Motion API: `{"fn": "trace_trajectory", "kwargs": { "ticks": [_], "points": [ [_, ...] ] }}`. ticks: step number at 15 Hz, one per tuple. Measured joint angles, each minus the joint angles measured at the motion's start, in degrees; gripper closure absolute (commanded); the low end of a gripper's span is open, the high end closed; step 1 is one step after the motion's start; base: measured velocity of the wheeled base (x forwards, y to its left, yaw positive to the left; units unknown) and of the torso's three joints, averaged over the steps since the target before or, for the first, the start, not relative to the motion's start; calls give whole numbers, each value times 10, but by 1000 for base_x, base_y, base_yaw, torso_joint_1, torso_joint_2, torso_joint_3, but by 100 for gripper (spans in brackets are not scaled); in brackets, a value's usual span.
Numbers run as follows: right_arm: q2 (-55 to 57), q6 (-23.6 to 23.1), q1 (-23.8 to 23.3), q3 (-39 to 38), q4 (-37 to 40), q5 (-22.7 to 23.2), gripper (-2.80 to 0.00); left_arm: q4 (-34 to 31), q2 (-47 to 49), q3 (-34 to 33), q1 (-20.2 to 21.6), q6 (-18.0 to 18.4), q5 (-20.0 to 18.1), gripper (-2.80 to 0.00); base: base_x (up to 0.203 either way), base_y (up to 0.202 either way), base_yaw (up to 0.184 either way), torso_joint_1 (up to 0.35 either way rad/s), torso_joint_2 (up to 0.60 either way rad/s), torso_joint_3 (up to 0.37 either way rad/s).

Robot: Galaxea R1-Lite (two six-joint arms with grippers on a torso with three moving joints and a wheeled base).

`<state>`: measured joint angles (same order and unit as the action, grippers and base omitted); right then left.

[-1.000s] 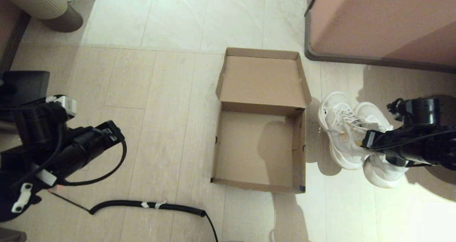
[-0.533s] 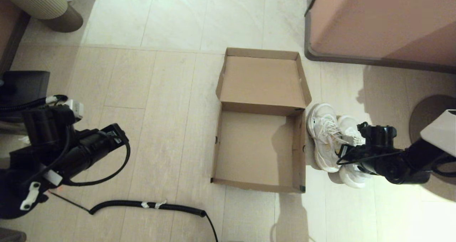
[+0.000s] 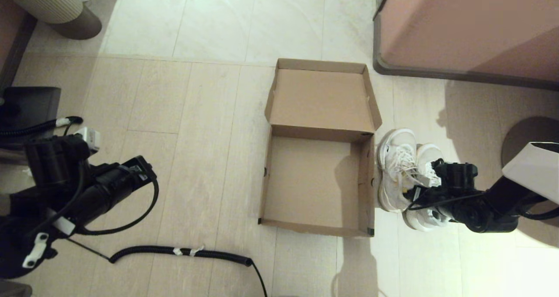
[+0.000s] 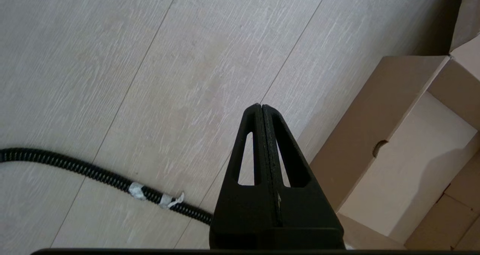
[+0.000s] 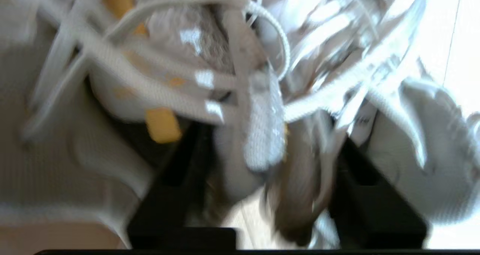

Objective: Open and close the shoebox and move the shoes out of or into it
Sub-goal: Put the shoes out of the shoe box

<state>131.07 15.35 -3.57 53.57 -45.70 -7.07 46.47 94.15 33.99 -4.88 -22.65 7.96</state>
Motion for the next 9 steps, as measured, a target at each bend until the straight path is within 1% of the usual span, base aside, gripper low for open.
{"fn": "trace_trajectory", "kwargs": {
  "ticks": [4,7,9],
  "points": [
    [-25,1,3,-45,-1,0,-280,0,-2,-4,0,0,0,0,0,0,0,0,0,0],
    [-19,3,3,-45,-3,-1,-280,1,-3,-1,2,0,0,0,0,0,0,0,0,0],
    [-21,3,3,-48,-3,-6,-280,1,-4,2,11,0,-2,0,0,0,0,0,0,0]
  ]
}}
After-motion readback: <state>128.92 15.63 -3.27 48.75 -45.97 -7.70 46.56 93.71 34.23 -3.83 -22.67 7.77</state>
